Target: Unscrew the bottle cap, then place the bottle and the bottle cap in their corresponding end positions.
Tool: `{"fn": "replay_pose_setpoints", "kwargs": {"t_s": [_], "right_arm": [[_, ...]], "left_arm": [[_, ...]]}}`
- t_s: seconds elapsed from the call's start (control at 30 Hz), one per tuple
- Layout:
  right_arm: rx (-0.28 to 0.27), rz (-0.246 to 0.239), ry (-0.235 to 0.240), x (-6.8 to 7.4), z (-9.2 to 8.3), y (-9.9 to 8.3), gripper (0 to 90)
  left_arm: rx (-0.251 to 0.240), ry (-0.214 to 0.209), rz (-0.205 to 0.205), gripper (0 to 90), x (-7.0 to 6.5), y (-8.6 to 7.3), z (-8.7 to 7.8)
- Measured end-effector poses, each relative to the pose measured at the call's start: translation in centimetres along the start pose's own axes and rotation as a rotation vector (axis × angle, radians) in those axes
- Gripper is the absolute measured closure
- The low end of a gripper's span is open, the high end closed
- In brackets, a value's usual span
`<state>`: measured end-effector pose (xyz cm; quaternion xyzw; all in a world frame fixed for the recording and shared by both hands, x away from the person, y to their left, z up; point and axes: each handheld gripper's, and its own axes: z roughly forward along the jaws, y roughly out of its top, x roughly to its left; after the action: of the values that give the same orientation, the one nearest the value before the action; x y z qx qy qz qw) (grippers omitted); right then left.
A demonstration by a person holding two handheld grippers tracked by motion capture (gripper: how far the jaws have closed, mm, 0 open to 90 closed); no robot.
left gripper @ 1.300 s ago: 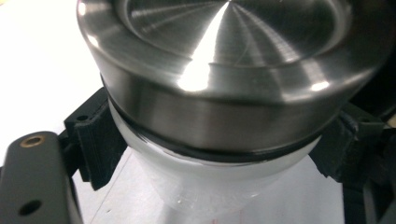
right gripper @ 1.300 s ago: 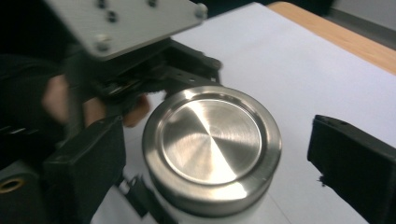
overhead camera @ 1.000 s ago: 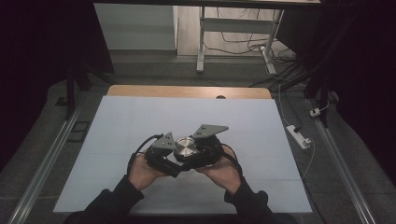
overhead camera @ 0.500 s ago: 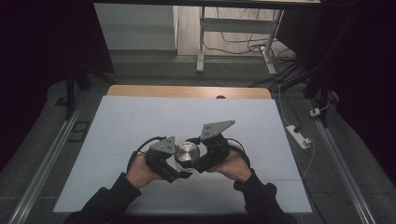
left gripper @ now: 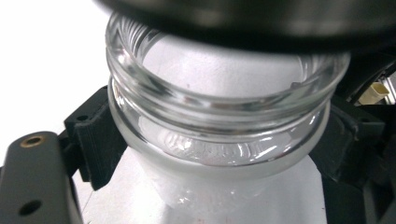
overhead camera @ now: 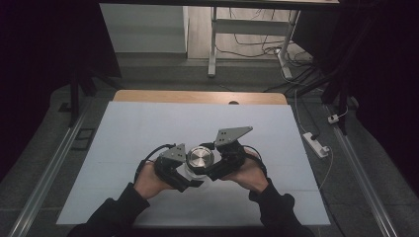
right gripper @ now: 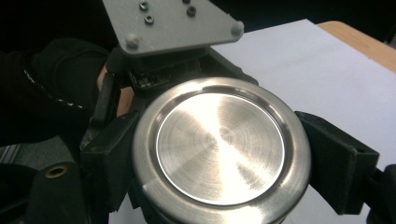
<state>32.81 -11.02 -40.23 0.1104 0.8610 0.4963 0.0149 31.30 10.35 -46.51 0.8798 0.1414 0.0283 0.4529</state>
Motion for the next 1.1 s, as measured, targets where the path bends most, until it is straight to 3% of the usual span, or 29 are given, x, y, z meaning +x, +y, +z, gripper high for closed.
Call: {"fn": "replay_pose_setpoints", "kwargs": {"t_s": [0.57,1.1], "right_arm": [[-0.02,0.005,-0.079,0.8,-1.4,-0.1,18.7],[-0.02,0.01,-0.096,1.8,-1.5,-1.4,18.7]], "left_arm": [[0.014,0.076,-0.048,15.5,1.3,-0.6,-0.2],[-0.008,0.127,-0.09,15.6,2.6,-1.0,-0.6]]}}
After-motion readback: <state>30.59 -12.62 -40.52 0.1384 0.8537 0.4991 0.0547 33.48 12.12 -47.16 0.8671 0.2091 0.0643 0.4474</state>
